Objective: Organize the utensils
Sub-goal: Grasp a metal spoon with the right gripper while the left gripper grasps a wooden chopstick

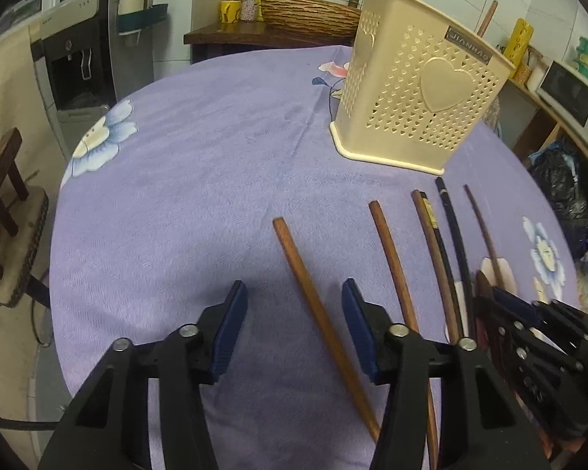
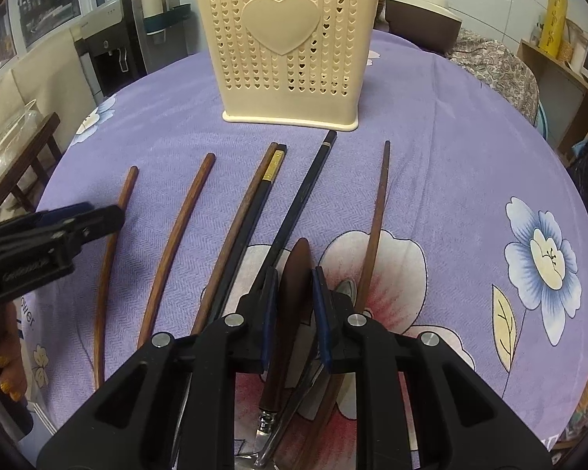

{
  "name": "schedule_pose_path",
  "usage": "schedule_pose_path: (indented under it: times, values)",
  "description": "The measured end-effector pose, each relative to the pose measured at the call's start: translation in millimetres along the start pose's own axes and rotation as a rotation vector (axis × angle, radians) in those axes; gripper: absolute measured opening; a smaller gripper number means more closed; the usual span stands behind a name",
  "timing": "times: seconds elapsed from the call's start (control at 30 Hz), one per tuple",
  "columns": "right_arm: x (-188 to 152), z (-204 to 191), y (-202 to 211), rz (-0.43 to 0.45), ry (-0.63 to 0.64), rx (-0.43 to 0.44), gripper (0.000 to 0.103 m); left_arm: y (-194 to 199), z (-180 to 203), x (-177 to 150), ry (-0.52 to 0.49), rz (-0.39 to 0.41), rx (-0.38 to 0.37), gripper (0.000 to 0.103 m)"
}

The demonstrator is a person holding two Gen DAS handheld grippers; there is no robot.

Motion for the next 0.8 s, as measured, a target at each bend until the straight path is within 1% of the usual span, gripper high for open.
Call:
schedule_pose_path:
  times: [0.1,0.17,0.23,0.33,0.4,0.6,0.8]
  values:
    - [-0.3,0.4,0.3,0.002,0.0,0.0,0.019,-5.5,10.8,4.0,-0.021,-0.008,0.007,0.036]
    - [-0.3,0.4,0.2,0.003,-0.001,0.0,0.019,-9.0,19.5,4.1,-0.054,-0.003,0.035,0.034]
    - [-0.5,0.3,0.1,0.004,-0.001,0.002,0.019,-11.6,27.4,3.0,-0.091,0.009,0.067,0.033]
    - [-0.7,1.0,0.4,0.006,-0.004,0.005,0.019,-13.4,34.5,2.1,-0.117,0.013,0.096,0.032]
    - [-0.4,0.5,0.2,0.007,0.001,0.002,0.019,-13.6,38.7,0.9,-0.136,0.014,0.096,0.025]
    - [-0.5,-1.0,0.6,0.01,0.006,-0.004,0.019,-13.3,42.2,-1.6,-0.16,0.02,0.092,0.011]
    - [-0.7,0.6,1.2,0.015,-0.007,0.006,0.018,-13.6,40.7,-2.0,-0.156,0.033,0.092,0.009]
Point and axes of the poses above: each gripper's, at about its wrist camera, not at the fingertips, and y roughly against the way its jaws point, z to its right, x to its top, the point moved 4 cm from there along -y, roughly the way its jaws point, and after that the axes turned 11 degrees about y, right-handed, at the moved point
